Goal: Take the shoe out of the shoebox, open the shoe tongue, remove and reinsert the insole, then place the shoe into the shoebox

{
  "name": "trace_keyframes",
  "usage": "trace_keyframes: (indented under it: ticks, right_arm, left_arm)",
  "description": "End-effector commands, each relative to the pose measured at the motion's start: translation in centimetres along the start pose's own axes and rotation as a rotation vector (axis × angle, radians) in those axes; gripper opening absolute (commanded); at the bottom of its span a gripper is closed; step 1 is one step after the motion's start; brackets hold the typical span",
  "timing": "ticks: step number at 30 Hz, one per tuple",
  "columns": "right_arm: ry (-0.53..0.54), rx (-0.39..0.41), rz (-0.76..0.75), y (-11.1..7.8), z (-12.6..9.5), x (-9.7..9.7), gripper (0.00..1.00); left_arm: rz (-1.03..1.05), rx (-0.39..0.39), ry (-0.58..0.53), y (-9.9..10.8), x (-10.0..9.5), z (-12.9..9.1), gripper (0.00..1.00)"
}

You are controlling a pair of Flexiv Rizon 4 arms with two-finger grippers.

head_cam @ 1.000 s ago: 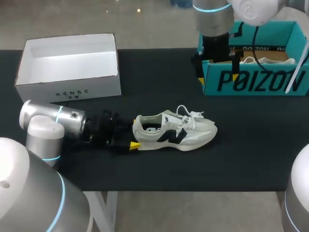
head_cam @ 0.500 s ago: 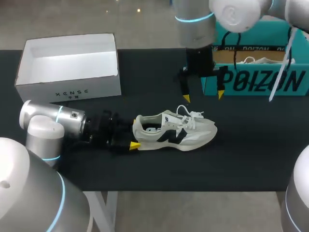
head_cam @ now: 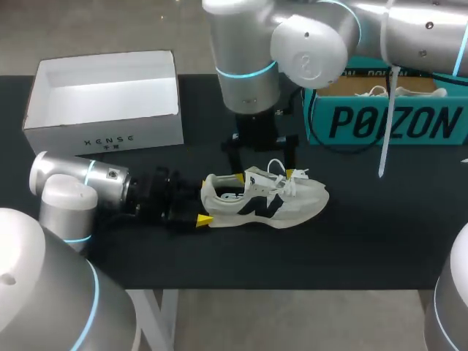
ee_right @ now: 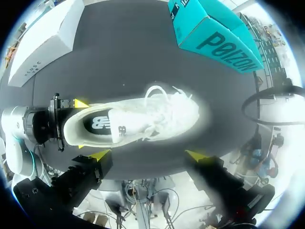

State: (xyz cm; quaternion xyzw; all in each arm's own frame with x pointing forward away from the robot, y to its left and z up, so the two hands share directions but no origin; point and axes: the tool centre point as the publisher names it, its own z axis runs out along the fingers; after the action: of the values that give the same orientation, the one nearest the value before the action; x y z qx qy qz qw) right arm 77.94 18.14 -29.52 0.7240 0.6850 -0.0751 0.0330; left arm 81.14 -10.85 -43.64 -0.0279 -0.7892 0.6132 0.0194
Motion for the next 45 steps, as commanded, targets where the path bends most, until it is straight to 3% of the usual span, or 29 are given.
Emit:
trace_keyframes:
  ticks: [1,7,11,26,27,28,32,40,45]
  right_arm:
    - [0.015,-0.018,-0.021,-0.4,0.3,1.5,1.00]
    - [-0.001,-0.080,-0.071,0.0,1.2,3.3,1.00]
    - [-0.025,-0.116,-0.060,1.0,2.5,3.3,1.00]
    - [-0.055,-0.148,-0.002,4.6,6.3,-0.1,1.00]
    - [-0.056,-0.149,0.005,4.7,6.4,-0.5,0.98]
    - [-0.054,-0.150,0.010,4.8,6.4,-0.7,0.52]
    - [-0.042,-0.161,0.037,4.7,5.7,-1.9,0.02]
    - [-0.023,-0.186,0.084,4.2,4.0,-4.7,0.00]
    - [-0.015,-0.176,0.117,4.4,4.3,-6.3,0.00]
  left_arm:
    - [0.001,0.001,-0.002,0.4,0.0,0.2,0.00]
    - [0.001,0.001,-0.002,0.4,0.0,0.2,0.00]
    - [0.001,0.001,-0.002,0.4,0.0,0.2,0.00]
    - [0.001,0.001,-0.002,0.4,0.0,0.2,0.00]
    - [0.001,0.001,-0.002,0.4,0.0,0.2,0.00]
    - [0.001,0.001,-0.002,0.4,0.0,0.2,0.00]
    - [0.001,0.001,-0.002,0.4,0.0,0.2,0.00]
    - [0.001,0.001,-0.002,0.4,0.0,0.2,0.00]
    - [0.001,0.001,-0.002,0.4,0.0,0.2,0.00]
